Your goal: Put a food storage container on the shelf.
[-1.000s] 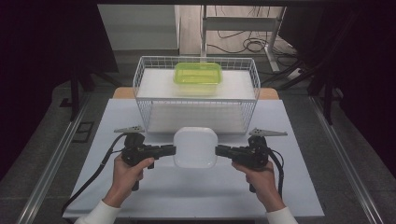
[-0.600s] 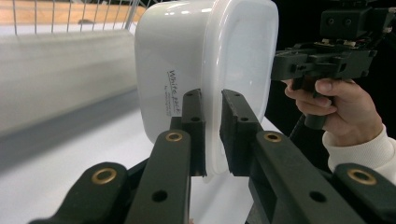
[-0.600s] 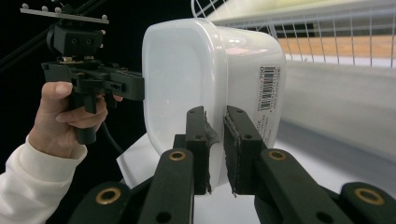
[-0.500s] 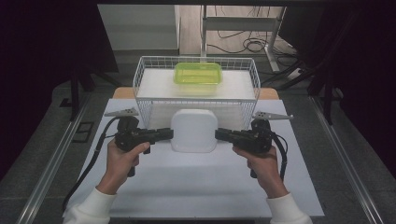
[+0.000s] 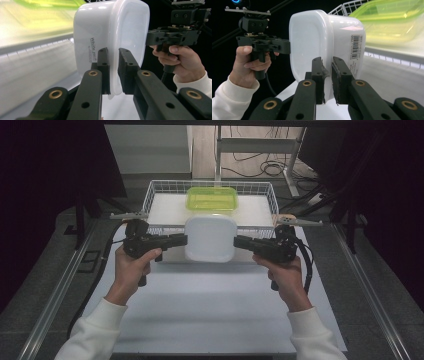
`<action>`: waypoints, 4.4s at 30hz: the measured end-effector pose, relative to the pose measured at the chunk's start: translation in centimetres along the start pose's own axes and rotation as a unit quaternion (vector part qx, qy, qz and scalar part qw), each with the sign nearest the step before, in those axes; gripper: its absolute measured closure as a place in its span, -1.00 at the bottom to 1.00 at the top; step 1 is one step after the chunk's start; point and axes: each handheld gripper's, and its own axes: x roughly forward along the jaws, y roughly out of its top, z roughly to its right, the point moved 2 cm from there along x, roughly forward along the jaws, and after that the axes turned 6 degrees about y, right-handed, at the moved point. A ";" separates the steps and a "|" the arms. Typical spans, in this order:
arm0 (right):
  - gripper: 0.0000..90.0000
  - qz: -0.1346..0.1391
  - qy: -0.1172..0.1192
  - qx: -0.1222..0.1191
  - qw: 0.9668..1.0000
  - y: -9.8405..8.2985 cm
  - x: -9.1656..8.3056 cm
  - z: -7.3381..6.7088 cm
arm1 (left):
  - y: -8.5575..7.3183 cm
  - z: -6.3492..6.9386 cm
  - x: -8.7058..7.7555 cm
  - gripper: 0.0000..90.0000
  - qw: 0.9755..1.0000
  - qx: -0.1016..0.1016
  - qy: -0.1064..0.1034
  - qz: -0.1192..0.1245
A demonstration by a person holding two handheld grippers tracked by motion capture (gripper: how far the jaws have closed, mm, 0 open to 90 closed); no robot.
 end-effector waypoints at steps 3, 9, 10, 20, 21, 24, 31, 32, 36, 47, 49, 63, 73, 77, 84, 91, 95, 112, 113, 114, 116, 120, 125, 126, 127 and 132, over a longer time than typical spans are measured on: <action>0.78 0.003 0.000 -0.004 1.000 0.8 0.0 0.2 | 0.9 0.0 0.1 0.79 1.000 0.004 0.001 0.002; 0.78 0.010 -0.005 -0.005 1.000 2.3 0.0 0.5 | 2.6 -0.2 0.4 0.79 1.000 0.006 -0.001 0.006; 0.78 0.010 -0.004 -0.005 1.000 2.7 -0.1 0.6 | 2.9 -0.3 0.4 0.79 1.000 0.006 -0.002 0.007; 0.79 0.014 0.001 -0.005 1.000 5.6 0.3 1.2 | 5.9 -1.4 0.6 0.79 1.000 0.009 -0.009 0.012; 0.78 0.014 0.001 -0.004 1.000 5.8 0.4 1.2 | 6.2 -1.5 0.6 0.79 1.000 0.008 -0.009 0.012; 0.79 0.013 0.000 -0.002 1.000 6.7 0.7 1.6 | 7.1 -2.0 0.8 0.79 1.000 0.007 -0.008 0.011; 0.79 0.010 0.000 0.016 1.000 9.0 1.4 3.0 | 9.4 -3.5 1.7 0.79 1.000 -0.012 -0.013 0.009; 0.79 0.010 0.000 0.022 1.000 9.4 1.5 3.3 | 9.7 -3.8 1.9 0.79 1.000 -0.017 -0.014 0.007; 0.79 0.004 0.002 0.038 0.999 10.4 2.1 4.7 | 10.6 -4.7 2.7 0.79 0.999 -0.031 -0.010 0.003; 0.79 -0.004 0.014 0.096 0.995 11.5 3.2 8.2 | 11.6 -6.8 4.4 0.80 0.997 -0.073 -0.010 0.002; 0.79 -0.005 0.014 0.101 0.995 11.5 3.5 8.7 | 11.7 -7.1 4.6 0.80 0.997 -0.079 -0.008 -0.001; 0.78 -0.009 0.015 0.148 0.989 12.3 4.5 10.6 | 11.8 -8.9 5.5 0.80 0.992 -0.127 -0.020 -0.009; 0.75 0.010 0.010 0.198 0.980 12.9 5.2 11.7 | 12.2 -10.7 6.2 0.79 0.978 -0.202 -0.054 -0.011; 0.75 0.017 0.014 0.220 0.975 13.0 5.4 12.2 | 12.3 -11.3 6.5 0.79 0.972 -0.224 -0.063 -0.012; 0.74 0.035 0.012 0.252 0.967 13.1 5.9 13.0 | 12.4 -12.1 6.9 0.77 0.966 -0.250 -0.070 -0.009; 0.71 0.039 0.004 0.276 0.960 12.8 6.1 13.7 | 12.3 -12.7 7.2 0.78 0.964 -0.259 -0.064 -0.008; 0.71 0.044 0.003 0.280 0.959 12.8 6.1 13.7 | 12.3 -12.7 7.2 0.78 0.964 -0.258 -0.064 -0.007; 0.25 0.052 -0.039 0.182 0.981 13.5 4.2 11.2 | 12.8 -10.8 5.2 0.17 0.978 -0.208 -0.020 0.024; 0.22 0.048 -0.041 0.172 0.983 13.5 4.0 10.9 | 12.7 -10.5 5.0 0.14 0.980 -0.195 -0.013 0.021; 0.19 0.045 -0.040 0.162 0.985 13.4 3.7 10.5 | 12.6 -10.3 4.8 0.11 0.982 -0.186 -0.007 0.018; 0.15 0.042 -0.039 0.142 0.988 13.2 3.2 9.9 | 12.4 -9.4 4.3 0.06 0.987 -0.158 0.008 0.013; 0.06 0.027 -0.048 0.102 0.993 11.9 2.1 8.8 | 11.2 -7.7 2.6 0.05 0.992 -0.122 0.002 0.020; 0.04 0.010 -0.069 0.043 0.997 9.8 0.3 7.6 | 8.6 -5.9 0.4 0.04 0.997 -0.067 0.018 0.015; 0.03 0.008 -0.076 0.033 0.997 9.2 -0.2 7.3 | 8.1 -5.7 0.1 0.04 0.998 -0.060 0.021 0.014; 0.01 0.006 -0.080 0.026 0.996 8.8 -0.5 7.1 | 7.5 -5.5 -0.2 0.04 0.998 -0.050 0.026 0.011; -0.06 -0.012 -0.093 -0.007 0.996 6.1 -2.1 6.0 | 3.5 -4.6 -1.2 0.01 0.999 -0.009 0.044 0.002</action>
